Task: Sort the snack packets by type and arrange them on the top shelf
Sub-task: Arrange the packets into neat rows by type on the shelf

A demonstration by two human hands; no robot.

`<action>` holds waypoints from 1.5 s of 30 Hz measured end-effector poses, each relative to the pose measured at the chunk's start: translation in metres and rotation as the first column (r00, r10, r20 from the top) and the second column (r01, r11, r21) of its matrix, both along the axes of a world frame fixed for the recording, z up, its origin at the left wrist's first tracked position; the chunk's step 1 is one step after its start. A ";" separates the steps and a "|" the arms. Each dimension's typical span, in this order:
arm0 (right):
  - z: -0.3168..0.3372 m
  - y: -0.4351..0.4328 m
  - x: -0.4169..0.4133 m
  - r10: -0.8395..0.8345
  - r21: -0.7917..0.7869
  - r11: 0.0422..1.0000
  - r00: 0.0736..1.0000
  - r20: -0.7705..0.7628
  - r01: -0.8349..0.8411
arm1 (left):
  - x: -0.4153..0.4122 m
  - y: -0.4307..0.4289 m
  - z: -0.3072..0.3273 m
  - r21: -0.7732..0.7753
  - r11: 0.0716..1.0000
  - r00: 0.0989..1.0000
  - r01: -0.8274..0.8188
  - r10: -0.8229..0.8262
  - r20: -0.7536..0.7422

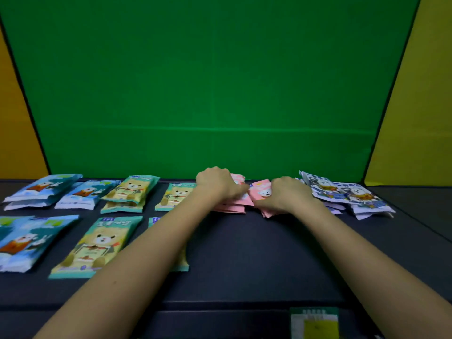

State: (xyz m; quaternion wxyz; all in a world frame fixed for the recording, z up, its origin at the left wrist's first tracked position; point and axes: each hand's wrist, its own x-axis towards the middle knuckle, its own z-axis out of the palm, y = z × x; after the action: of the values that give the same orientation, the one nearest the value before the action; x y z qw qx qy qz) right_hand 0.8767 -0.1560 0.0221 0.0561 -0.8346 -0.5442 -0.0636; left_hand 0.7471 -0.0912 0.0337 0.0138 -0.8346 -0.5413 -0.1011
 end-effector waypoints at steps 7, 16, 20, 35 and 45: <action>-0.001 0.001 0.001 0.042 -0.009 0.999 0.999 -0.001 -0.042 | 0.020 -0.003 0.010 -0.139 0.983 0.993 -0.117 0.113 -0.034; 0.018 -0.060 0.012 0.136 0.144 0.982 0.983 -0.120 -0.118 | -0.012 -0.032 0.017 -0.039 0.997 0.995 -0.066 0.068 0.069; 0.009 -0.102 -0.002 0.163 0.041 0.986 0.981 -0.106 -0.159 | -0.032 -0.078 0.011 -0.043 0.999 0.999 0.031 -0.032 -0.009; -0.033 -0.134 0.014 0.444 0.005 0.884 0.839 -0.314 -0.467 | -0.070 -0.108 -0.043 -0.131 0.952 0.957 0.276 -0.284 -0.055; -0.021 -0.116 0.014 0.429 -0.091 0.874 0.845 -0.319 -0.478 | -0.061 -0.099 -0.035 -0.112 0.967 0.955 0.229 -0.245 -0.168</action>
State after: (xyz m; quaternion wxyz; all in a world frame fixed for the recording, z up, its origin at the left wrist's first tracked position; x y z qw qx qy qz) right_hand 0.8906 -0.2723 0.0010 0.0782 -0.6835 -0.7158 0.1197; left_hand 0.6857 -0.1907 -0.0015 0.0121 -0.8990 -0.4379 -0.0011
